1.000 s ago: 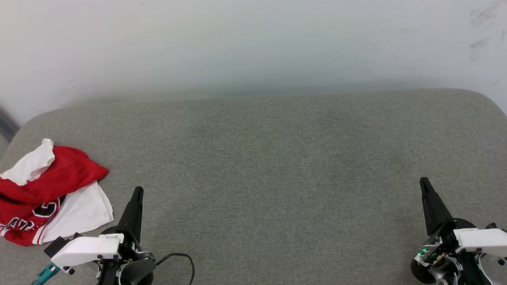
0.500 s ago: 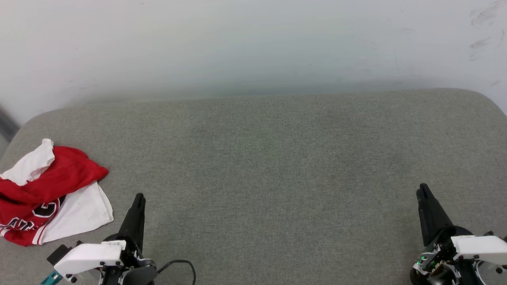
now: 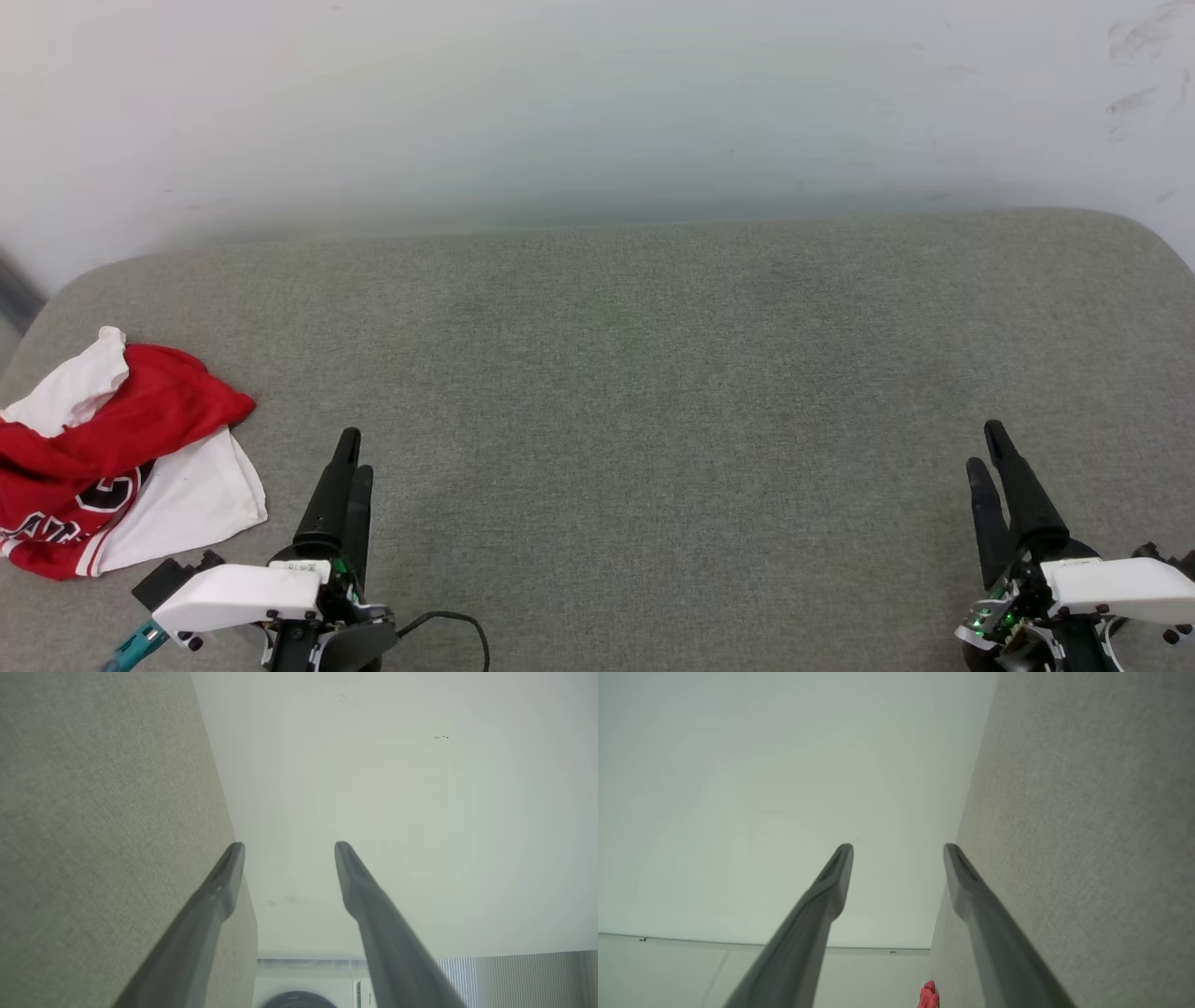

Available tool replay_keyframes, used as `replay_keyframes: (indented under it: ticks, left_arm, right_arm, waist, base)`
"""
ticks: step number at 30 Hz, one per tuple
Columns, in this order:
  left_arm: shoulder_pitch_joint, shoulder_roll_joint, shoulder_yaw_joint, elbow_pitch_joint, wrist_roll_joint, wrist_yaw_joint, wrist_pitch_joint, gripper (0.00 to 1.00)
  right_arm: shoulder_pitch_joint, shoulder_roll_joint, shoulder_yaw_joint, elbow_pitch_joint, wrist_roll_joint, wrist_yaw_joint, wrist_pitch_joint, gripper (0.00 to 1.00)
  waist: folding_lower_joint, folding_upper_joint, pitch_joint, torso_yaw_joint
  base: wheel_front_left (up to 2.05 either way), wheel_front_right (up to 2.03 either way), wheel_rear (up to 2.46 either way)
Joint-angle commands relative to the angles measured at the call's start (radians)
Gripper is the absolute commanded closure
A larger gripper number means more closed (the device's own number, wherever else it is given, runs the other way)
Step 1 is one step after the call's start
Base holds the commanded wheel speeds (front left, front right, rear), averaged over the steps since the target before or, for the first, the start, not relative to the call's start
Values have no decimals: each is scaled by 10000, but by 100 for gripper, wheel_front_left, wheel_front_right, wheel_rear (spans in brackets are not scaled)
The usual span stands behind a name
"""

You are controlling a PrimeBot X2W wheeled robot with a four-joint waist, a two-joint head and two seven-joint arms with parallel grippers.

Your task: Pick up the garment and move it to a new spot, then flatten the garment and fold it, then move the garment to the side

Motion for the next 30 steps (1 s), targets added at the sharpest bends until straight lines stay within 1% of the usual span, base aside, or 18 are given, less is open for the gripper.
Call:
replay_keyframes:
  ticks: [1,7,10,25,30]
  left_arm:
    - [-185,117,-168,-306,170,-13,-145,0]
    - [-215,192,-431,-656,883,-15,-417,0]
    - [-177,214,-451,-804,1420,-16,-542,0]
    - [-84,346,-673,-1135,4940,-22,-1116,0]
    - [-45,278,-600,-1239,5892,-23,-1250,0]
  right_arm:
    - [-139,-116,99,-275,-282,2,-126,0]
    - [-111,-134,192,-472,-1229,2,-388,0]
    - [-132,-129,256,-602,-1876,2,-513,0]
    - [-114,-67,302,-1193,-5808,3,-1044,0]
    - [-101,-59,370,-1361,-6608,3,-1036,0]
  waist:
    - [0,0,-2,8]
    - [0,0,1,24]
    - [0,0,0,11]
    - [0,0,-54,38]
    - [0,0,-60,28]
  base:
    - [0,0,0]
    - [0,0,0]
    - [0,0,0]
    - [0,0,0]
    - [0,0,0]
